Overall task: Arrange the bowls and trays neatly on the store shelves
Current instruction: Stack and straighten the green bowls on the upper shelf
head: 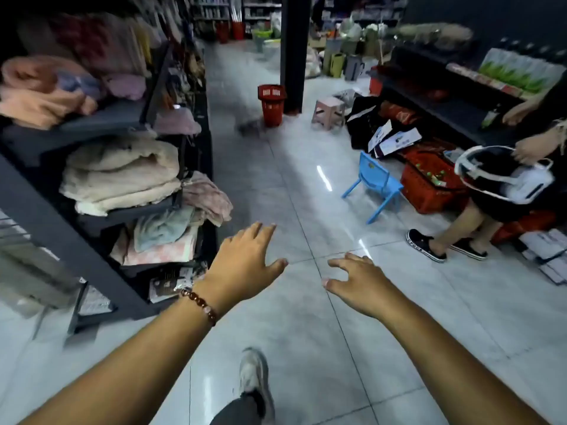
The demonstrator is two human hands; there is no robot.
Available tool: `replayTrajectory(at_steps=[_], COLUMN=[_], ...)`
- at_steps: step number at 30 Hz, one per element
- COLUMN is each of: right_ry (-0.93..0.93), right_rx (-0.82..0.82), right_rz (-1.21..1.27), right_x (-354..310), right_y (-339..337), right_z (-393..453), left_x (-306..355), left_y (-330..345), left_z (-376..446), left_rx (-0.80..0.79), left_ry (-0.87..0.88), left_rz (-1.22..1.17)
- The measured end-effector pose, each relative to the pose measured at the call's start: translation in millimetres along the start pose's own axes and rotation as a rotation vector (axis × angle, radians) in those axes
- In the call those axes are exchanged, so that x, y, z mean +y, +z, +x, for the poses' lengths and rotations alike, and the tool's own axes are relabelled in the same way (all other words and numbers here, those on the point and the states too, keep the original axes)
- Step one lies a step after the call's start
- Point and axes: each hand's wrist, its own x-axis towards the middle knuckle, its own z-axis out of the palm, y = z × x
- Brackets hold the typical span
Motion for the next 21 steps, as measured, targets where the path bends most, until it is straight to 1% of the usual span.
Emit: replayTrajectory(at_steps=[4,7,10,14,16,18,21], right_ry=[0.029,0.055,0.066,0.096,0.081,0.105,0.121], right_rx=[-0.067,-0.102,-0.111,-0.137,-0.104,-0.072,-0.036], right_rz=[-0.009,-0.003,0.011,0.076,0.087,0.093,0.138], right_x=[-5.3,-9.3,-20.1,-45.1,-54.8,-60.0,-59.1], right_y=[16.6,19.8,8.7,-16.0,-35.2,-55.6,-79.8], right_z=[53.5,115.6,186.0,268.4,305.7,338.5,379.3], left_x=[-31.9,-54.2,-80.4,-115.8,-128.4,-137.9,-142.8], left_y=[28.3,42.7,47.1,44.7,36.7,29.1,20.8], left_z=[42.6,96.4,164.1,246.3,287.9,324.5,373.5], left_rx=[-0.081,-0.111,-0.133,-0.178,-0.191,-0.204,-0.179], left_ry=[-0.127,-0.142,-0.127,-0.106,-0.098,-0.076,-0.032], left_rz=[-0.017,-0.043,-0.078,-0.068,-0.049,-0.053,-0.067])
